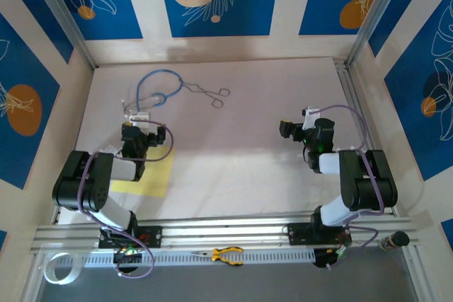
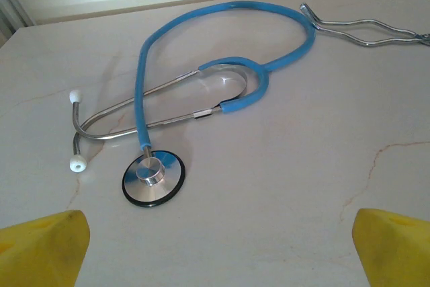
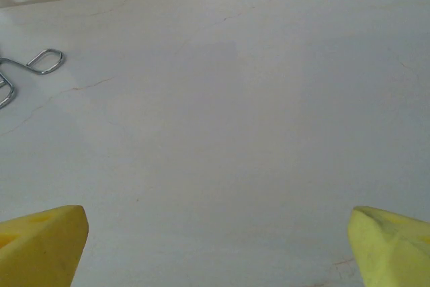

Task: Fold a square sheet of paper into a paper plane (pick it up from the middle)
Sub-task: Move the square sheet of paper to the center of the table.

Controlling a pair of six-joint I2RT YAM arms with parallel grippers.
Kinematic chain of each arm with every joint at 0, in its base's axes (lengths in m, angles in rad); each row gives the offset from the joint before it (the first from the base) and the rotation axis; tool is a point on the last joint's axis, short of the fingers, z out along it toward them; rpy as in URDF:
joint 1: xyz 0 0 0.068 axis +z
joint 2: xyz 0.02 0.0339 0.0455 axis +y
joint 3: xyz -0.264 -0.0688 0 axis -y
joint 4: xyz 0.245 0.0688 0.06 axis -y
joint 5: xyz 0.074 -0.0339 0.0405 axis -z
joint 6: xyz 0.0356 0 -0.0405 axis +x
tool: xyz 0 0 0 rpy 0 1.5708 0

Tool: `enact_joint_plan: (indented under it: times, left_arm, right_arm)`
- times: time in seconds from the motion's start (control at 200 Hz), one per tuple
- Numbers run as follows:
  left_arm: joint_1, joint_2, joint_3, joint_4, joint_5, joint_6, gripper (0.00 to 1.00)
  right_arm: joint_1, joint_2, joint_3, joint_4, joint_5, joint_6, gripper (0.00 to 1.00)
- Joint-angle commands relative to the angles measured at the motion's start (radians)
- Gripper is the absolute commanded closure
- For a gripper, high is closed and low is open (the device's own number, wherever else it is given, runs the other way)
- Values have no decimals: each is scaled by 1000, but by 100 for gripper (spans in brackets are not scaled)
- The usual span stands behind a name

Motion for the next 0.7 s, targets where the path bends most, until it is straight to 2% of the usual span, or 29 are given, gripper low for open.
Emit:
enact_joint_plan:
  times: [0.0, 0.695]
  left_arm:
    - [10, 1, 13, 0, 19, 8, 0]
    - [10, 2, 14, -3, 20, 9, 0]
  right_arm:
    - [2, 0, 17, 5, -3, -17, 1]
    - [-6, 1, 19, 1, -18, -12, 1]
